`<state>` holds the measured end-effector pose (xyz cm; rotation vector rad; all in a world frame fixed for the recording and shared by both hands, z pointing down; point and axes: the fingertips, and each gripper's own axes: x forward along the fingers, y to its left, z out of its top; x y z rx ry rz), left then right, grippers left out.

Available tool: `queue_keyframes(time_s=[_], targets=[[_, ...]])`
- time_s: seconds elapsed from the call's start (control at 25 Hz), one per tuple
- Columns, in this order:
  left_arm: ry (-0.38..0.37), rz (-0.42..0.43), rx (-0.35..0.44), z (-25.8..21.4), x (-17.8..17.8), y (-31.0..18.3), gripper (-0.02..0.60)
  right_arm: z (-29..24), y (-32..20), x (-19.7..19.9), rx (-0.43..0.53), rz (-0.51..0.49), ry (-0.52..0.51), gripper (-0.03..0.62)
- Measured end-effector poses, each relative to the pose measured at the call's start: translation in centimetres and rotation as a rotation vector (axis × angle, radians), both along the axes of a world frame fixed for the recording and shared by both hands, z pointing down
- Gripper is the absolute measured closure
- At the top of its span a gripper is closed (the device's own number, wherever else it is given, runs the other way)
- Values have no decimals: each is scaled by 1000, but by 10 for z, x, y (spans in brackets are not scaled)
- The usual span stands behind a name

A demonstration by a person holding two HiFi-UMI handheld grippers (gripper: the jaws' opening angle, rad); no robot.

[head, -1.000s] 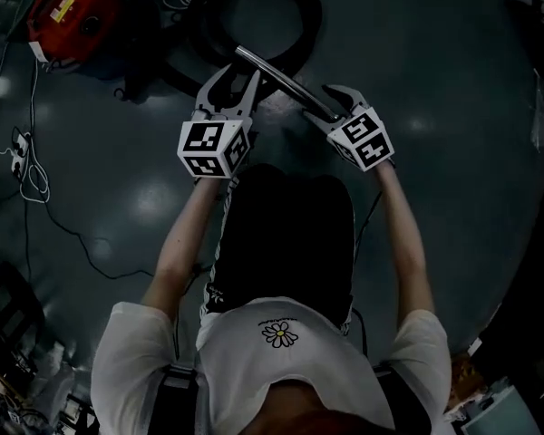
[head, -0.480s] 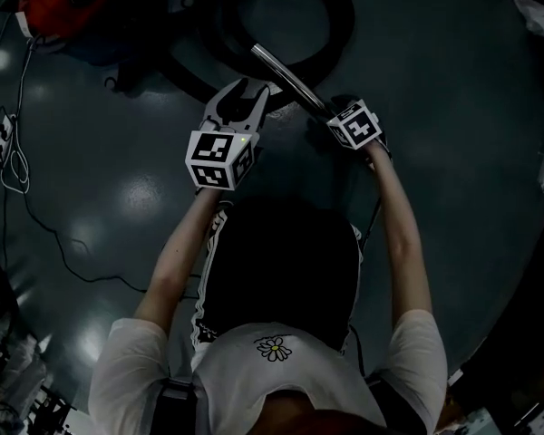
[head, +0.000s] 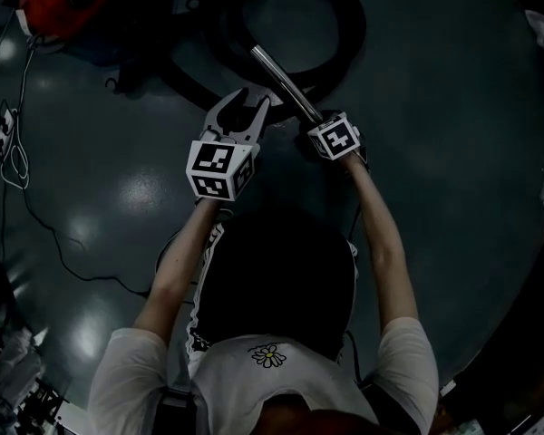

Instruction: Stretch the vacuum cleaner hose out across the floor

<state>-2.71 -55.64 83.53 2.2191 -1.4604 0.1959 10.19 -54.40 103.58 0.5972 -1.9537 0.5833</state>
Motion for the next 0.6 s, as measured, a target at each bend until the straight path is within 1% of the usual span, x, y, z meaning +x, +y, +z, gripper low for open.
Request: queue_keyframes(time_s=[0.08, 0.12, 0.16, 0.24, 0.32, 0.4, 0.44, 0.48, 0.52, 0.56, 0.6], targets=[[-1, -8, -3, 1, -1, -2, 434, -9, -3, -7, 6, 68, -62, 459], [-1, -12, -2, 1, -1, -2, 434, -12, -7, -9, 8, 130, -101, 458], [-2, -16, -1, 1, -2, -2, 434, -16, -14, -10, 7, 212, -142, 459], [-7, -15, 0, 1, -2, -3, 434, -24, -33, -2, -11, 433, -226, 459], [-13, -11, -3, 2, -1, -1, 434, -31, -53, 18, -43, 708, -326, 459], [-8, -19, -5, 2, -4, 0, 434, -40, -72, 45, -65, 1001, -427, 458], [-2, -27, -7, 3, -7, 1, 434, -44, -77, 60, -70, 1136, -461, 458], [4, -34, -10, 5, -9, 2, 434, -45, -78, 75, -73, 1254, -475, 457], [10, -38, -14, 6, -11, 3, 434, -45, -77, 88, -75, 1348, -469, 457], [13, -37, -18, 8, -11, 4, 434, -43, -73, 100, -79, 1416, -447, 457], [14, -32, -21, 9, -9, 5, 434, -41, -68, 109, -83, 1456, -418, 457]])
